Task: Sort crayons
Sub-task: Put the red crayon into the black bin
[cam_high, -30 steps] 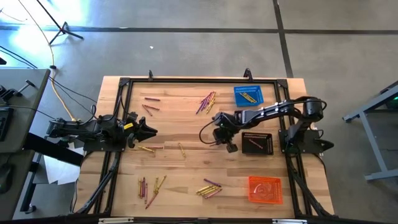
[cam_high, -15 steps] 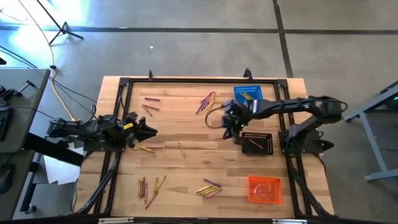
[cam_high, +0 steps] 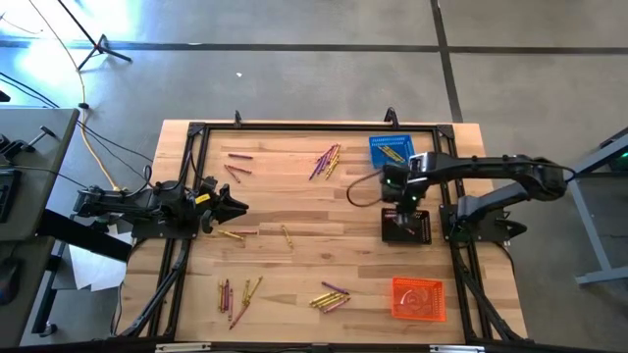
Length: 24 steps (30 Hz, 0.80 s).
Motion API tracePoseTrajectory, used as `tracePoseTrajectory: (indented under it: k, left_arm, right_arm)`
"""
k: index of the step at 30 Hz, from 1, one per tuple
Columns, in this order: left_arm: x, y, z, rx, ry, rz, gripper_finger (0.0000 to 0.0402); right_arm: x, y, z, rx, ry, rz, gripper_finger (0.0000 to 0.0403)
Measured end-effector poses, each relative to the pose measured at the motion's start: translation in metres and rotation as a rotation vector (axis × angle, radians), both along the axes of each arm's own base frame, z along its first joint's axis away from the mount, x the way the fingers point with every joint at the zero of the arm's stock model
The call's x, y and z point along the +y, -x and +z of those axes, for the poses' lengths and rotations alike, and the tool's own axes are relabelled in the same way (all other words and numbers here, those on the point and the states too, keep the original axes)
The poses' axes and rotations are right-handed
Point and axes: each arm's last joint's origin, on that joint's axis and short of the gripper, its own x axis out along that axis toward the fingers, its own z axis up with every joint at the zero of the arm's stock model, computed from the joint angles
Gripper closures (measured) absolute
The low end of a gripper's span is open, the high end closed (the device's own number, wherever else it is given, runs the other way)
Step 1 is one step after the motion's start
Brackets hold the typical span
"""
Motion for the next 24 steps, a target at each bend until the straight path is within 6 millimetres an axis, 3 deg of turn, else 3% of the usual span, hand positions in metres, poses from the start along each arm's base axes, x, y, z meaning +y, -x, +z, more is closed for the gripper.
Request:
tracePoseTrajectory:
  k: [7, 13, 24]
  left_arm:
    - [0.000, 0.000, 0.000, 0.000, 0.000, 0.000, 0.0302]
    - [0.000, 0.000, 0.000, 0.000, 0.000, 0.000, 0.0302]
    - [0.000, 0.000, 0.000, 0.000, 0.000, 0.000, 0.0302]
  right_arm:
    - [0.015, 0.023, -0.038, 0.168, -0.060, 0.011, 0.0399]
    - [0.021, 0.014, -0.028, 0.131, -0.017, 0.001, 0.0395]
    - [0.029, 0.014, -0.028, 0.152, 0.028, -0.029, 0.0387]
